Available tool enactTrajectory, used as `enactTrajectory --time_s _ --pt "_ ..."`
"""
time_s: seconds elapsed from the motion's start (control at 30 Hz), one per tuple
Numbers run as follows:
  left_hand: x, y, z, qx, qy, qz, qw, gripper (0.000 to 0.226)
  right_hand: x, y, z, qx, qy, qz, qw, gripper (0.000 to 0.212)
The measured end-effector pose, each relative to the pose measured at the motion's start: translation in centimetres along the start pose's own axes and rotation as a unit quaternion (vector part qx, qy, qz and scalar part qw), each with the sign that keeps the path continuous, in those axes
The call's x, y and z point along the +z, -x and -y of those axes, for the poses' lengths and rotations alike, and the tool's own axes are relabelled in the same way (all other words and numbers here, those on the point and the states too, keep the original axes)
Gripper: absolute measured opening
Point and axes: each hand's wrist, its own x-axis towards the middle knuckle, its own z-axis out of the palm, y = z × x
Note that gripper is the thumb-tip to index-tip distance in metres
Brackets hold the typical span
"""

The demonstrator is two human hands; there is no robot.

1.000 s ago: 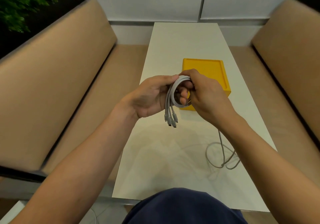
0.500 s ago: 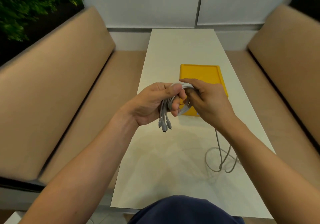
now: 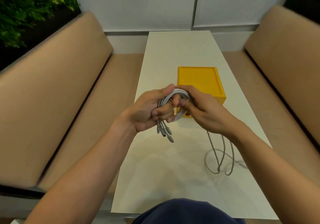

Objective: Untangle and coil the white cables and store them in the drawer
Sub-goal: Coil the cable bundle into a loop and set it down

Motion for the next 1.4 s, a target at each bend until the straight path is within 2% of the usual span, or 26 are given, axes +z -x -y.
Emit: enactTrajectory --time_s 0.07,0.17,0.37,0.57,0.67,0.73,0.83,1.03,1.2,1.3,1.4 --pt "-0.3 0.1 0.2 0.006 0.014 0.000 1.000 0.048 -0.1 0.1 -0.2 0.011 0.011 -0.003 1.000 0.021" --pt "-0.2 -0.2 0.4 0.017 0.020 -0.002 1.000 0.050 0.5 -0.1 -0.1 0.014 0.015 -0.051 0.998 0.018" --pt "1.0 -0.9 1.3 0.103 0.080 0.014 0.991 0.050 2.5 -0.8 1.5 0.057 -0.134 -0.121 0.982 0.022" --pt "1.3 -0.7 1.1 0.126 0.031 -0.018 0.991 0.052 1.5 -1.1 1.6 -0.011 -0.016 -0.167 0.986 0.014" --pt "0.5 -0.4 0.8 0.131 -0.016 -0.053 0.990 0.042 1.0 -1.0 1.5 -0.042 0.043 -0.192 0.979 0.024" --pt "-0.2 -0.1 0.4 0.118 -0.043 -0.051 0.991 0.036 0.7 -0.9 1.2 -0.050 0.095 -0.183 0.977 0.028" --pt "-0.6 0.3 -0.3 0.070 -0.022 -0.024 0.997 0.051 0.3 -0.6 0.9 -0.049 0.131 -0.155 0.978 0.026" --pt "-0.5 0.1 -0.7 0.075 -0.029 -0.012 0.997 0.046 -0.1 -0.6 1.4 -0.049 0.144 -0.136 0.979 0.015" --pt "0.5 -0.3 -2.0 -0.002 -0.011 -0.026 1.000 0.055 -0.4 -0.8 1.6 -0.047 0.183 -0.108 0.976 0.021" --pt "1.7 -0.6 -2.0 0.029 -0.062 -0.078 0.995 0.059 -0.5 -1.0 1.6 -0.050 0.155 -0.149 0.975 0.024" --pt "2.6 -0.8 -1.2 0.093 -0.058 -0.120 0.987 0.050 -0.2 -1.5 1.9 -0.045 0.074 -0.159 0.983 0.012"
